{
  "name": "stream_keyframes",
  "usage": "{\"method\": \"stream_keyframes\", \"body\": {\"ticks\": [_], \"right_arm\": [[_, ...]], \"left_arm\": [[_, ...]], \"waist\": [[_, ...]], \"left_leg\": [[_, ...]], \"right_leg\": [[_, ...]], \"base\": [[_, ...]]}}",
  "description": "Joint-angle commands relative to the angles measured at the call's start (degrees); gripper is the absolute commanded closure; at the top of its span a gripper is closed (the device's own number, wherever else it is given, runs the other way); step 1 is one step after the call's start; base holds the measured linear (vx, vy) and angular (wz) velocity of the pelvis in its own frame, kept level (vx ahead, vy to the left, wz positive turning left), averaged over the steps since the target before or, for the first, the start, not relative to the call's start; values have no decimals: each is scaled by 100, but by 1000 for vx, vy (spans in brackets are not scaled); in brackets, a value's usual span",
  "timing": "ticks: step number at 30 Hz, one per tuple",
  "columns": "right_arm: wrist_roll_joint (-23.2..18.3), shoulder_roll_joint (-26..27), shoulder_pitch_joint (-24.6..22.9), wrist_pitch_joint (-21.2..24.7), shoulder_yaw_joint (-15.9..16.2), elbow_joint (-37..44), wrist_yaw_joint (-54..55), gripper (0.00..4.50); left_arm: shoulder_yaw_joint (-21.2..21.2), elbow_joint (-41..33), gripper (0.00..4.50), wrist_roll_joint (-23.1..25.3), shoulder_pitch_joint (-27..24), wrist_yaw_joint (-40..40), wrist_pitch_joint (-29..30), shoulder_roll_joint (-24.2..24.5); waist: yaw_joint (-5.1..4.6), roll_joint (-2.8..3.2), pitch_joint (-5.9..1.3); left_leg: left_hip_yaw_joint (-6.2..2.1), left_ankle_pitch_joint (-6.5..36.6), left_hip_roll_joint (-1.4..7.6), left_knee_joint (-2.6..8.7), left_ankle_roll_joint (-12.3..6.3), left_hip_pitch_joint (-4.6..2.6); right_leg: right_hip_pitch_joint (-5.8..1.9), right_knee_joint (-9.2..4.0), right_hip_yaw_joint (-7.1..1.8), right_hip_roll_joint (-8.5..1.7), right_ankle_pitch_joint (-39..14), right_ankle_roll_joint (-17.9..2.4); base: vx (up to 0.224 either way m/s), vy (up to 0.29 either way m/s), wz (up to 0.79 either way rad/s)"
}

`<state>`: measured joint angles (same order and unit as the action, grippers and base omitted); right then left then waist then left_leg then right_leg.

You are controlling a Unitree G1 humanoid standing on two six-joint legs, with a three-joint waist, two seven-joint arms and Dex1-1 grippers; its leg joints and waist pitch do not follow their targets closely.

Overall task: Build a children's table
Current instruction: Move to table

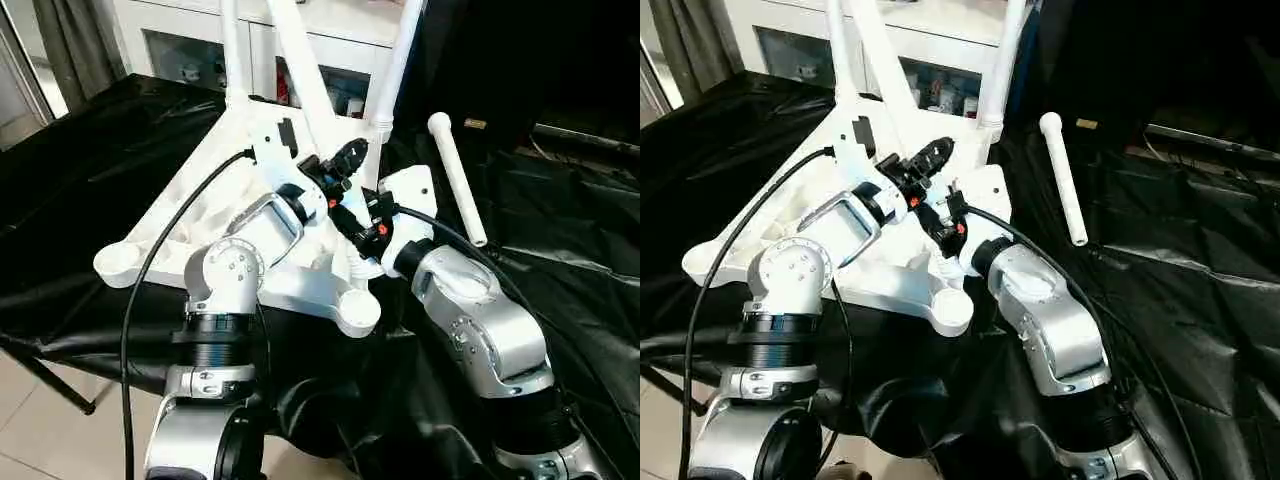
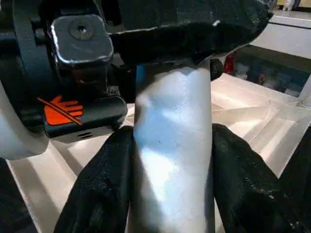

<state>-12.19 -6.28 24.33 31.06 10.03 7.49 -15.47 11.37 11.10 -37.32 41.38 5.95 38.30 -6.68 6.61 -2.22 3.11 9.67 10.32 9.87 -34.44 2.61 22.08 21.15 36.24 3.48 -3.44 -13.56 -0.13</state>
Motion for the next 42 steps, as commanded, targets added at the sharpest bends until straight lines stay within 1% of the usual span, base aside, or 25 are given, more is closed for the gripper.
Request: {"method": "stream_keyframes", "body": {"ticks": [1,2,3,4,5,6,7,9,10,11,12,14,15,16,18,19,22,23,26,27,29,34,38,40,42], "right_arm": [[83,-22,28,-157,79,83,-85,262],[-8,-5,7,-153,28,115,-141,228],[-8,-5,7,-153,28,115,-141,194],[-203,0,-22,-75,-58,171,-274,192],[-218,-1,-24,-67,-64,174,-285,189],[-596,-115,-67,216,-193,257,-633,181],[-648,-136,-73,258,-209,269,-686,168],[-1126,-418,-133,618,-311,419,-1273,155],[-1538,-736,-196,892,-343,611,-1856,146],[-1613,-802,-209,941,-345,649,-1971,139],[-1934,-1123,-286,1134,-343,810,-2496,131],[-2119,-1343,-335,1266,-342,890,-2823,111],[-2284,-1570,-368,1434,-338,957,-3106,102],[-2284,-1570,-368,1434,-338,957,-3106,96],[-2585,-1837,-371,1721,-356,1046,-3440,96],[-2591,-1843,-370,1728,-356,1047,-3446,96],[-2768,-2118,-335,1970,-289,1037,-3724,96],[-2811,-2130,-331,2016,-286,1024,-3761,123],[-2973,-2096,-317,2192,-332,989,-3801,133],[-2988,-2100,-312,2206,-336,988,-3807,159],[-3056,-2102,-308,2262,-350,1005,-3829,167],[-3172,-2125,-312,2334,-366,1055,-3841,174],[-3189,-2119,-310,2361,-384,1052,-3804,175],[-3087,-2059,-293,2255,-390,1010,-3695,175],[-2887,-1928,-246,2063,-409,906,-3454,175]], "left_arm": [[22,-15,250,85,68,-34,-49,39],[-80,-99,250,-3,43,284,26,155],[-80,-99,253,-3,43,284,26,155],[-230,-193,254,-62,13,709,77,313],[-242,-200,255,-64,11,740,79,324],[-512,-307,255,-21,-45,1289,131,586],[-548,-320,255,-14,-53,1362,139,621],[-796,-402,255,-11,-92,1929,219,906],[-882,-438,255,-103,-85,2360,287,1096],[-900,-446,255,-119,-83,2450,295,1135],[-1051,-491,255,-147,-89,2915,321,1354],[-1182,-526,257,-158,-97,3254,353,1519],[-1293,-602,257,-225,-110,3616,408,1671],[-1293,-602,257,-225,-110,3616,408,1671],[-1333,-793,257,-515,-118,4178,568,1840],[-1332,-798,257,-524,-118,4192,573,1843],[-1225,-1051,257,-1072,-69,4821,860,1910],[-1202,-1075,257,-1148,-64,4867,893,1898],[-1072,-1093,257,-1383,-48,4927,971,1793],[-1056,-1084,257,-1405,-45,4944,976,1780],[-1061,-1065,257,-1406,-51,4972,972,1776],[-1102,-1031,257,-1395,-75,5016,966,1801],[-1082,-997,257,-1374,-53,4991,925,1795],[-1018,-848,257,-1271,19,4700,950,1718],[-886,-616,201,-1186,133,4241,1015,1608]], "waist": [[12,25,-381],[10,18,-379],[12,22,-384],[12,31,-378],[19,37,-383],[15,41,-384],[14,48,-390],[11,70,-386],[23,70,-382],[67,66,-378],[77,49,-381],[90,53,-380],[98,20,-380],[108,25,-379],[114,0,-377],[115,9,-379],[120,-2,-378],[128,15,-371],[144,10,-366],[146,14,-361],[149,18,-359],[155,16,-367],[155,2,-366],[159,4,-368],[163,8,-372]], "left_leg": [[-139,341,337,401,140,-143],[-138,348,332,403,144,-136],[-134,344,332,401,142,-142],[-136,371,335,406,147,-145],[-137,408,332,405,136,-149],[-144,396,337,414,124,-153],[-145,399,339,409,99,-156],[-139,394,338,403,86,-166],[-135,416,347,403,86,-167],[-127,424,350,398,63,-169],[-126,418,353,402,59,-162],[-124,417,352,402,64,-154],[-113,413,352,401,41,-157],[-114,400,351,394,36,-157],[-111,391,347,394,8,-142],[-108,403,356,395,2,-145],[-98,392,356,381,-8,-155],[-94,391,359,384,1,-153],[-90,529,361,389,45,-155],[-90,586,362,396,73,-161],[-90,658,359,401,117,-165],[-102,668,358,410,184,-156],[-98,622,349,404,165,-143],[-98,600,351,402,161,-146],[-92,606,341,391,166,-151]], "right_leg": [[-275,-331,-318,-518,963,-947],[-279,-331,-319,-516,941,-947],[-274,-327,-319,-518,913,-941],[-266,-331,-319,-515,888,-944],[-272,-333,-317,-520,854,-933],[-270,-326,-313,-511,874,-915],[-273,-317,-313,-507,902,-908],[-262,-316,-311,-490,972,-935],[-267,-318,-312,-498,968,-949],[-282,-322,-316,-501,963,-962],[-281,-316,-315,-507,949,-980],[-274,-316,-309,-517,869,-1035],[-285,-320,-315,-526,784,-1080],[-282,-319,-316,-527,760,-1095],[-292,-315,-310,-541,608,-1193],[-284,-319,-310,-550,564,-1218],[-265,-314,-305,-541,436,-1326],[-247,-318,-308,-540,425,-1348],[-247,-341,-309,-543,222,-1361],[-236,-352,-311,-538,122,-1310],[-238,-371,-314,-542,-30,-1251],[-243,-372,-310,-534,-83,-1142],[-244,-375,-313,-537,-82,-1120],[-241,-372,-313,-535,-66,-1117],[-231,-374,-310,-532,-65,-1135]], "base": [[0,0,0],[0,0,0],[0,0,0],[0,0,0],[0,0,0],[0,0,0],[0,0,0],[0,0,0],[0,0,0],[0,0,0],[0,0,0],[0,0,0],[0,0,0],[0,0,0],[0,0,0],[0,0,0],[0,0,0],[0,0,0],[0,0,0],[0,0,0],[0,0,0],[0,0,0],[0,0,0],[0,0,0],[0,0,0]]}}
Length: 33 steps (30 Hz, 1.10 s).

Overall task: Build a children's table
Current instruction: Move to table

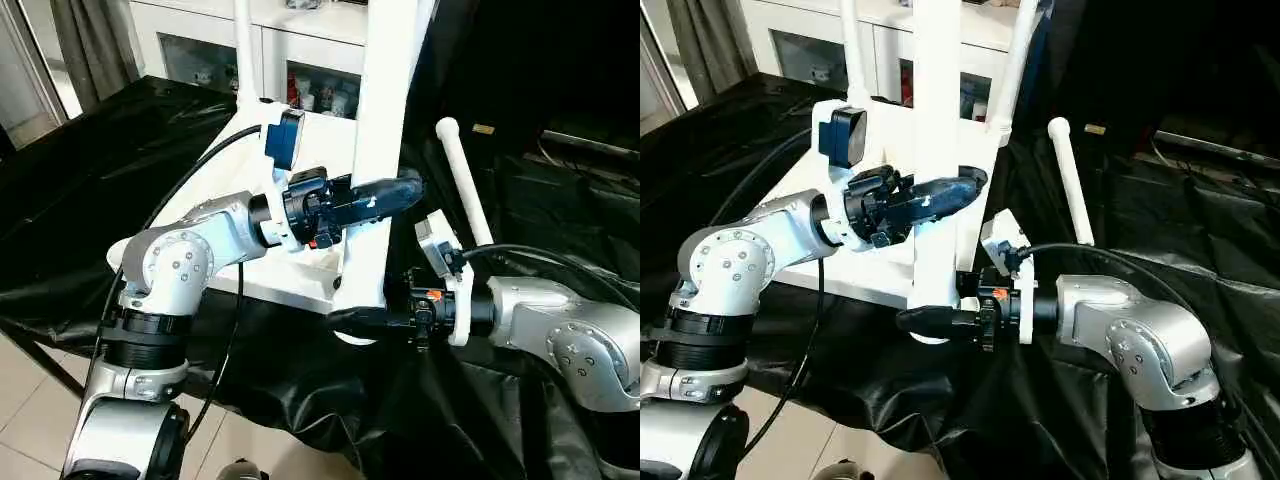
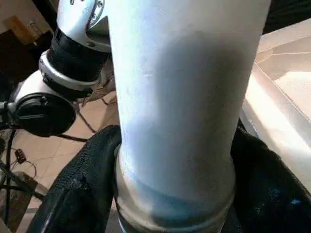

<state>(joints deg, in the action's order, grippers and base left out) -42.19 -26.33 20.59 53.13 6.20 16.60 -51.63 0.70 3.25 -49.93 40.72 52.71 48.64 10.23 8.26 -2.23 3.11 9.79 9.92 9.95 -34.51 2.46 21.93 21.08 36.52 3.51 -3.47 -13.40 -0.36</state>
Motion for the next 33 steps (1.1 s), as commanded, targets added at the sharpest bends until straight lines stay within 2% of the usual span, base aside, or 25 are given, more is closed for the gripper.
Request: {"method": "stream_keyframes", "body": {"ticks": [1,2,4,5,6,7,10,13,14,15,17,20,26,29,31,32,33], "right_arm": [[334,246,189,-356,-57,-140,464,175],[359,265,196,-381,-61,-156,499,175],[645,623,302,-649,-172,-396,1098,176],[645,623,302,-649,-172,-396,1098,176],[757,795,345,-738,-215,-497,1389,176],[757,795,345,-738,-215,-497,1389,176],[1429,1168,423,-1157,11,-755,2215,176],[1636,1303,481,-1217,54,-860,2532,176],[1636,1303,481,-1217,54,-860,2532,176],[1800,1425,544,-1268,108,-945,2700,176],[1800,1425,544,-1268,108,-945,2700,176],[1869,1515,588,-1295,140,-983,2786,176],[2036,1692,640,-1410,129,-1063,2987,176],[2111,1715,649,-1474,147,-1072,3013,176],[1977,1769,632,-1535,77,-1065,2879,176],[1936,1785,626,-1548,54,-1065,2839,141],[1719,1710,633,-1350,-56,-991,2656,106]], "left_arm": [[276,331,187,233,277,-839,-93,-163],[284,347,187,255,285,-884,-106,-171],[266,515,166,842,344,-1620,-470,-258],[266,515,153,842,344,-1620,-470,-258],[254,697,146,1220,403,-2248,-535,-324],[254,697,143,1220,403,-2248,-535,-324],[295,897,143,1877,400,-3505,-916,-642],[365,983,143,1984,428,-3912,-1026,-800],[365,983,143,1984,428,-3912,-1026,-800],[354,1010,172,2051,443,-4091,-1133,-947],[354,1010,179,2051,443,-4091,-1133,-947],[355,1016,214,2090,437,-4208,-1179,-1060],[477,982,250,2117,407,-4492,-1257,-1287],[504,919,253,2067,404,-4409,-1302,-1304],[462,857,255,2009,418,-4172,-1297,-1238],[450,845,255,1997,422,-4116,-1296,-1222],[382,798,255,1970,430,-3899,-1254,-1125]], "waist": [[-6,11,-375],[-20,9,-371],[-25,-11,-368],[-19,3,-369],[-22,10,-370],[-29,5,-366],[-24,-4,-389],[-35,-12,-395],[-32,-7,-396],[-32,-12,-392],[-26,-11,-387],[-30,-1,-375],[-41,18,-376],[-40,18,-373],[-38,29,-377],[-38,26,-371],[-29,30,-370]], "left_leg": [[-107,650,337,400,193,-129],[-116,663,343,406,245,-128],[-116,718,331,411,291,-126],[-123,734,348,419,306,-134],[-124,733,347,421,318,-130],[-124,735,334,420,311,-124],[-138,607,337,416,336,-119],[-140,491,337,413,313,-115],[-135,492,327,409,299,-116],[-129,478,331,406,284,-110],[-128,513,330,410,271,-119],[-134,659,336,426,310,-119],[-140,725,337,428,341,-119],[-140,701,335,430,329,-118],[-142,736,336,432,315,-122],[-140,747,337,435,319,-123],[-143,784,331,439,319,-134]], "right_leg": [[-218,-395,-311,-538,-49,-1148],[-209,-402,-306,-540,-67,-1170],[-226,-420,-307,-544,-168,-1101],[-226,-415,-313,-546,-190,-1072],[-228,-416,-320,-542,-223,-995],[-223,-423,-317,-535,-216,-976],[-245,-405,-312,-534,0,-856],[-246,-386,-313,-532,245,-849],[-245,-383,-310,-524,285,-877],[-237,-377,-315,-523,331,-890],[-233,-382,-313,-522,304,-894],[-228,-402,-311,-529,163,-871],[-225,-410,-320,-531,153,-857],[-227,-405,-317,-525,251,-862],[-223,-405,-317,-532,232,-867],[-221,-407,-317,-528,229,-868],[-224,-414,-313,-521,180,-834]], "base": [[0,0,0],[0,0,0],[0,0,0],[0,0,0],[0,0,0],[0,0,0],[0,0,0],[0,0,0],[0,0,0],[0,0,0],[0,0,0],[0,0,0],[0,0,0],[0,0,0],[0,0,0],[0,0,0],[0,0,0]]}}
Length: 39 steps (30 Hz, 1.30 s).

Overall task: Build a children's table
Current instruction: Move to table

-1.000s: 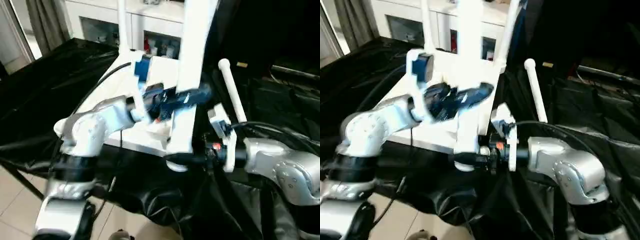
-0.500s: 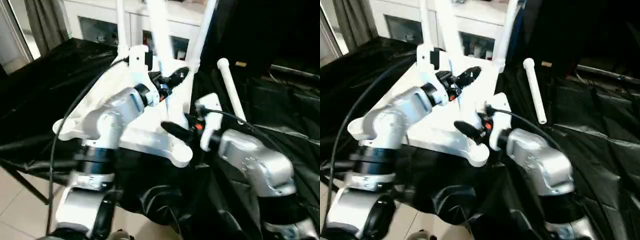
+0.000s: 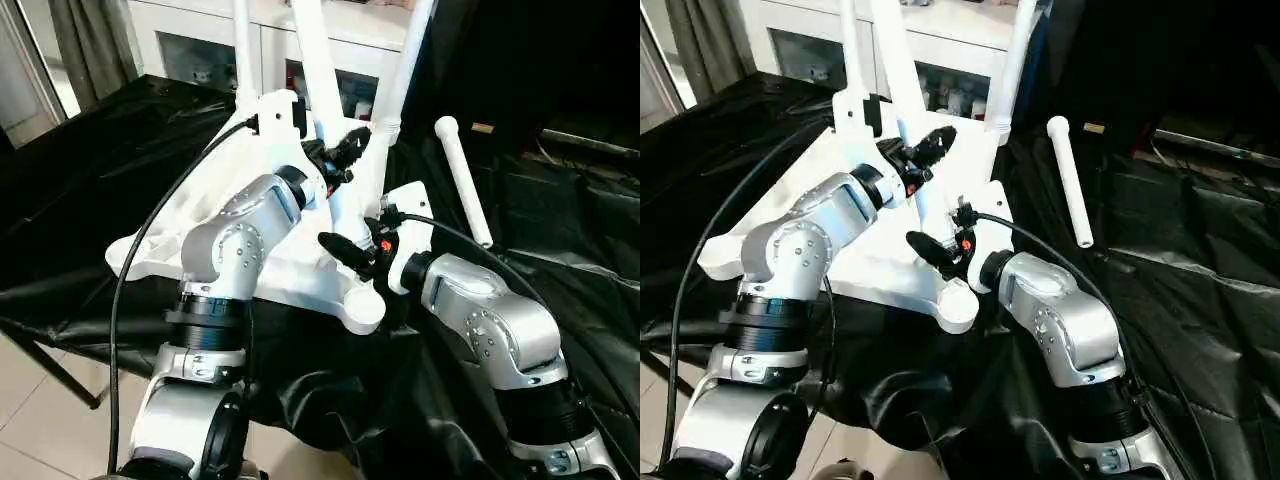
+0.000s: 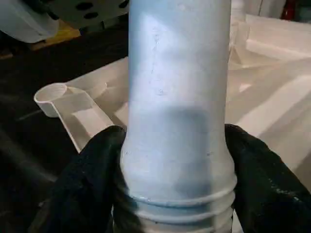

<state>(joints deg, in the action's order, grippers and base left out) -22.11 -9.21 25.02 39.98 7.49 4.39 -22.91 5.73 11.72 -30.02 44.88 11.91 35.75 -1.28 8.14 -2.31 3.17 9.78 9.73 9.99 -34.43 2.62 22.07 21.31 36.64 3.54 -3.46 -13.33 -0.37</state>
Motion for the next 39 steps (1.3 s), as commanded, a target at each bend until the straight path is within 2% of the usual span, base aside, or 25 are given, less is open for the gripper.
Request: {"method": "stream_keyframes", "body": {"ticks": [1,5,6,7,10,13,17,18,28,37,39], "right_arm": [[-416,-51,202,100,-252,268,-313,106],[-1025,-637,296,611,-574,379,-1145,66],[-1294,-986,351,947,-672,339,-1585,60],[-1294,-986,351,947,-672,339,-1585,56],[-1864,-1416,416,1584,-828,284,-2257,48],[-1974,-1573,435,1701,-801,261,-2477,40],[-2047,-1828,443,1844,-621,263,-2733,40],[-2075,-1868,446,1876,-588,264,-2782,40],[-2227,-1867,558,2139,-562,175,-2897,40],[-2408,-1648,697,2203,-843,1,-2747,40],[-2411,-1662,702,2216,-795,-12,-2762,77]], "left_arm": [[-165,-79,255,-29,17,308,56,89],[-554,-322,256,-156,-44,1379,235,547],[-642,-436,256,-356,-59,1831,472,710],[-642,-436,257,-356,-59,1831,472,710],[-719,-497,257,-702,-13,2362,1013,962],[-571,-398,257,-929,89,2494,1210,963],[-208,-225,257,-1347,290,2558,1434,853],[-159,-203,257,-1415,324,2583,1462,842],[-120,-362,257,-1708,277,2793,1820,884],[-179,-488,257,-1787,181,2879,1955,874],[-193,-508,257,-1808,163,2890,1976,875]], "waist": [[-26,37,-374],[1,44,-378],[9,48,-377],[10,52,-374],[13,29,-377],[17,30,-375],[26,-17,-367],[31,-12,-370],[32,-37,-368],[25,-50,-369],[30,-50,-366]], "left_leg": [[-137,819,336,434,296,-143],[-145,813,340,433,239,-154],[-135,739,339,421,227,-157],[-129,729,337,418,230,-152],[-116,664,317,400,188,-137],[-112,665,328,393,157,-131],[-107,700,325,393,163,-128],[-108,675,323,388,151,-130],[-101,608,329,386,122,-127],[-100,554,331,391,132,-123],[-94,558,329,391,143,-123]], "right_leg": [[-243,-420,-325,-524,164,-836],[-257,-412,-319,-517,151,-779],[-251,-398,-319,-513,239,-824],[-246,-395,-319,-515,255,-868],[-265,-383,-311,-517,295,-1051],[-263,-396,-307,-536,163,-1155],[-273,-432,-309,-548,-110,-1179],[-272,-431,-306,-549,-131,-1178],[-254,-433,-307,-546,-201,-1160],[-245,-424,-301,-542,-228,-1152],[-246,-432,-306,-543,-231,-1130]], "base": [[0,0,0],[0,0,0],[0,0,0],[0,0,0],[0,0,0],[0,0,0],[0,0,0],[0,0,0],[0,0,0],[0,0,0],[0,0,0]]}}
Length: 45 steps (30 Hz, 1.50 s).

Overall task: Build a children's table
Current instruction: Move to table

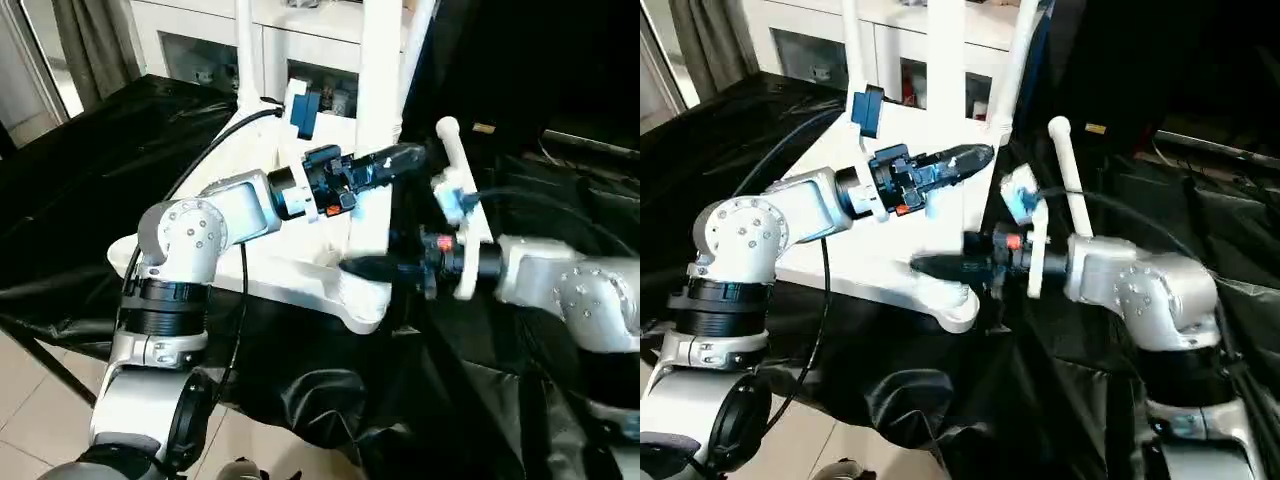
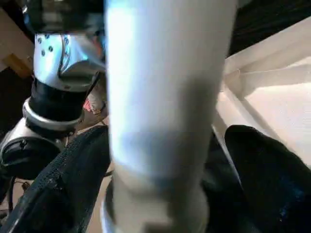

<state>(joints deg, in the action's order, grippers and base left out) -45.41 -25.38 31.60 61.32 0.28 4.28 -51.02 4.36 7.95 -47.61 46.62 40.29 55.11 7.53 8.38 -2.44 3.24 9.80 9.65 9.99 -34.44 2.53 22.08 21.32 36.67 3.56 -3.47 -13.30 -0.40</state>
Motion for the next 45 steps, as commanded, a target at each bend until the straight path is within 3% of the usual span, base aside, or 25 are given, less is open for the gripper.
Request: {"method": "stream_keyframes", "body": {"ticks": [1,7,17,18,19,22,26,30,36,42,45], "right_arm": [[-76,-55,41,83,-39,-7,37,77],[-77,-27,-5,110,25,26,-16,123],[-7,334,-69,-154,-79,-42,315,215],[24,423,-79,-218,-102,-34,415,221],[31,436,-80,-229,-104,-33,431,239],[149,604,-94,-371,-118,-32,655,247],[480,701,-114,-683,30,41,941,253],[781,763,-103,-918,140,42,1204,254],[1148,945,-104,-1223,268,-18,1564,254],[1326,1115,-128,-1402,322,-88,1740,254],[1388,1181,-132,-1457,345,-99,1809,254]], "left_arm": [[-53,-139,257,-54,-18,53,50,-8],[17,-171,257,-90,-43,-4,60,-40],[-11,-212,257,74,-106,-186,-116,-122],[62,-202,201,29,-115,-318,-60,-184],[76,-200,187,22,-115,-343,-53,-196],[123,-247,178,49,-147,-539,-98,-289],[-81,-303,142,691,-240,-1193,-449,-327],[-209,-360,123,1146,-277,-1700,-727,-402],[-47,-477,123,1313,-328,-2380,-947,-748],[50,-507,123,1488,-377,-2790,-1114,-929],[107,-476,157,1520,-370,-2922,-1187,-991]], "waist": [[10,-42,-376],[9,-54,-369],[-3,-63,-365],[-1,-57,-372],[-4,-63,-370],[-7,-56,-367],[-10,-29,-361],[-11,-50,-367],[-31,-68,-368],[-37,-48,-360],[-38,-49,-362]], "left_leg": [[-95,561,329,393,149,-127],[-103,599,333,404,190,-122],[-101,583,338,411,210,-127],[-101,582,341,408,220,-129],[-101,572,340,410,227,-125],[-101,578,336,413,262,-126],[-115,654,342,426,305,-126],[-121,611,353,432,332,-127],[-113,552,340,415,302,-113],[-118,653,338,422,270,-122],[-121,676,337,422,286,-127]], "right_leg": [[-246,-436,-307,-540,-229,-1114],[-252,-448,-308,-546,-347,-1022],[-233,-442,-307,-550,-314,-1044],[-237,-434,-308,-552,-281,-1041],[-237,-433,-307,-548,-250,-1040],[-236,-434,-306,-550,-216,-1052],[-243,-450,-316,-551,-276,-918],[-245,-450,-320,-547,-195,-812],[-257,-436,-316,-547,-23,-913],[-242,-459,-320,-534,-161,-857],[-241,-455,-318,-531,-124,-846]], "base": [[0,0,0],[0,0,0],[0,0,0],[0,0,0],[0,0,0],[0,0,0],[0,0,0],[0,0,0],[0,0,0],[0,0,0],[0,0,0]]}}
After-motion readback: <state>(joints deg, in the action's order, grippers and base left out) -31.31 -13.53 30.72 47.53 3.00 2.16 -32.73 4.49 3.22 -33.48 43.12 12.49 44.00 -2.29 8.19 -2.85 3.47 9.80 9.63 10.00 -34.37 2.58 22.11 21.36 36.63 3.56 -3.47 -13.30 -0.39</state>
